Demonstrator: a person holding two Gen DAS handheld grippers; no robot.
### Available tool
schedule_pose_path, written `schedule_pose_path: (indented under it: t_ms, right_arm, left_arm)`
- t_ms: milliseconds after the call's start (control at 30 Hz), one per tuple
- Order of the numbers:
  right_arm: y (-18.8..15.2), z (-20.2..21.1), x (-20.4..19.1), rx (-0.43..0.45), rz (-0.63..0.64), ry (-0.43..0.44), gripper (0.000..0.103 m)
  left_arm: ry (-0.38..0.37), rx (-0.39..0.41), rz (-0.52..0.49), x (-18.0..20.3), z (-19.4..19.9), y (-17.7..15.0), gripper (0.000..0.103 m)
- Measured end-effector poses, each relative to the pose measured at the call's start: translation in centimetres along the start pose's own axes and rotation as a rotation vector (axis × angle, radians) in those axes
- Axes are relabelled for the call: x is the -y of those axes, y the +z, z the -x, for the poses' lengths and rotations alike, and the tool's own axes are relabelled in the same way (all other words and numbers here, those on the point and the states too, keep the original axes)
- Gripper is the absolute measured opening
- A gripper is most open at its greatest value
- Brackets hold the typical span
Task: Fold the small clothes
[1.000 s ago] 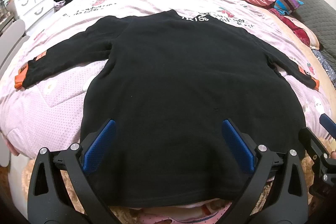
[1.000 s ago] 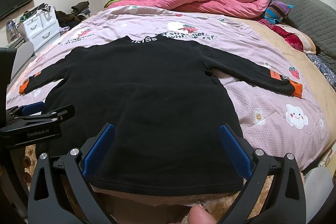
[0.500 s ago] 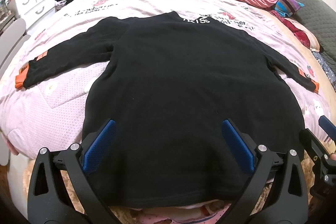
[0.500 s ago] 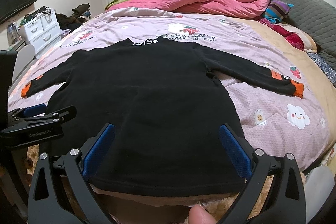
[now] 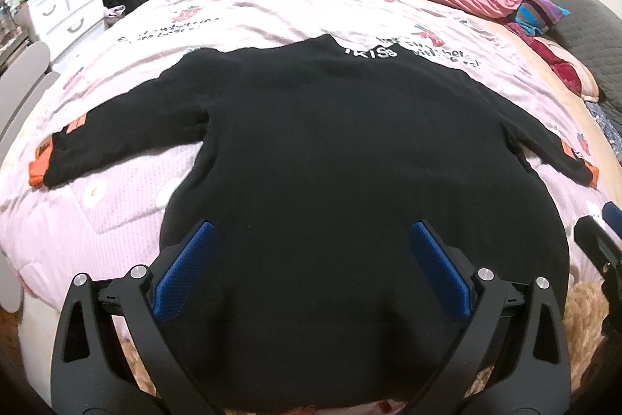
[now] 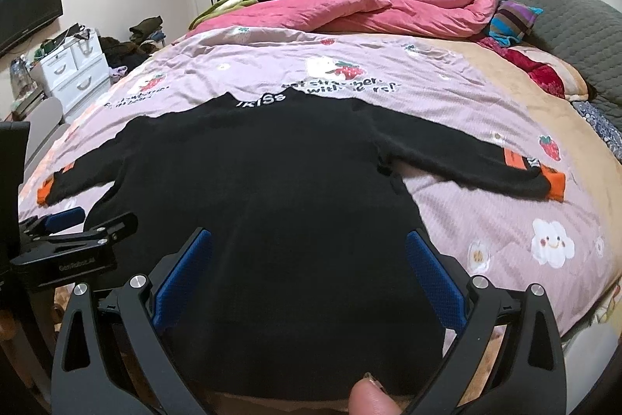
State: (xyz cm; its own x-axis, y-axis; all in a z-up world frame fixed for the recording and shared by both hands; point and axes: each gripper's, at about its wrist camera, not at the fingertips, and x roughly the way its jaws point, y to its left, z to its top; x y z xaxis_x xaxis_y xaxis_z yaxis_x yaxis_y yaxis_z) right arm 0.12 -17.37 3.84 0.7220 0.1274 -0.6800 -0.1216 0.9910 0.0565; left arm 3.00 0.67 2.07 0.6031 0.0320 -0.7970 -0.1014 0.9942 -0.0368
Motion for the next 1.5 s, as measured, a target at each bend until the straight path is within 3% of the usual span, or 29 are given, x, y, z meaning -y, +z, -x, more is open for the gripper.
schedule_pose_path:
  t_ms: [433, 733, 1100, 1500]
  right_arm:
    - [5.8, -1.9, 1.2, 0.022, -0.045, 0.004, 0.099]
    - [8.8, -3.5, 4.2, 0.046, -0.123, -0.051, 0.099]
    - [9.1, -5.4, 11.3, 0.045, -0.287, -0.178, 0.099]
    - [6.4, -7.4, 20.1, -0.002, -0.487, -0.321, 0.099]
  left_arm:
    - [0.004, 0.011, -0.002, 1.0, -1.2, 4.8, 0.095]
    - [-0.012, 0.007, -0.005, 2.0, -3.0, 8.0, 0.095]
    - [-0.037, -0.008, -0.037, 4.5, -5.5, 10.6, 0.095]
    - [-0.086, -0.055, -0.083, 7.8, -9.0, 12.0, 0.095]
